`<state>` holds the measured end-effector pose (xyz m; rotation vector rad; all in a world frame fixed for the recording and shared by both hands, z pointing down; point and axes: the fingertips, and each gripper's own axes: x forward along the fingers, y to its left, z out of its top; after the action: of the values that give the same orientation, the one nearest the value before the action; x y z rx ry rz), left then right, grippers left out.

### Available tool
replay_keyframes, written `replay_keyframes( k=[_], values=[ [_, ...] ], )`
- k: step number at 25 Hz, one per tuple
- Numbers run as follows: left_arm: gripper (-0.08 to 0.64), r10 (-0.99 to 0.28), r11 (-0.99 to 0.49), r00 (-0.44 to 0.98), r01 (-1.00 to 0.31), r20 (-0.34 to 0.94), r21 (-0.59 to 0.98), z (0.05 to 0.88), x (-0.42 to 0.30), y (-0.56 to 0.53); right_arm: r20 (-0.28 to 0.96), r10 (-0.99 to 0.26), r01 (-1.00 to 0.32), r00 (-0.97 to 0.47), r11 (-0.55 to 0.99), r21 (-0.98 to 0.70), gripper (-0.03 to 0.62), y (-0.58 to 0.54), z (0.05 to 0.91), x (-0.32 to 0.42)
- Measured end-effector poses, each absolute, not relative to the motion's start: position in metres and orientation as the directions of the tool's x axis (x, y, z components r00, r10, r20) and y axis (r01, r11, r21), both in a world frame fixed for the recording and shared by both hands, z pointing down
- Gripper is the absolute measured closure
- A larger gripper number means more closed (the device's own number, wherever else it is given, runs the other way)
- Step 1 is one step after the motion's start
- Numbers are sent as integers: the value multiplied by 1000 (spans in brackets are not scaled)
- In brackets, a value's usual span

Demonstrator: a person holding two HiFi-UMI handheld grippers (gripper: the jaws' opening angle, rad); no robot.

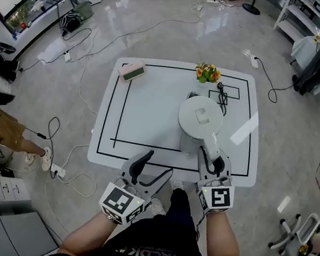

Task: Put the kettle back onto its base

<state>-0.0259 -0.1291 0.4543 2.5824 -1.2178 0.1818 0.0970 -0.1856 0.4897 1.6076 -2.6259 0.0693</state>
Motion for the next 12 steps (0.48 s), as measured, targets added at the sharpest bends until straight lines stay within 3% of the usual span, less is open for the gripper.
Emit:
replay_keyframes(
  k=[12],
  values=[
    [262,-732,-626,655,-755,188,195,438,-27,-116,148,-890,-897,-432,441,35,468,-178,496,96]
  ],
)
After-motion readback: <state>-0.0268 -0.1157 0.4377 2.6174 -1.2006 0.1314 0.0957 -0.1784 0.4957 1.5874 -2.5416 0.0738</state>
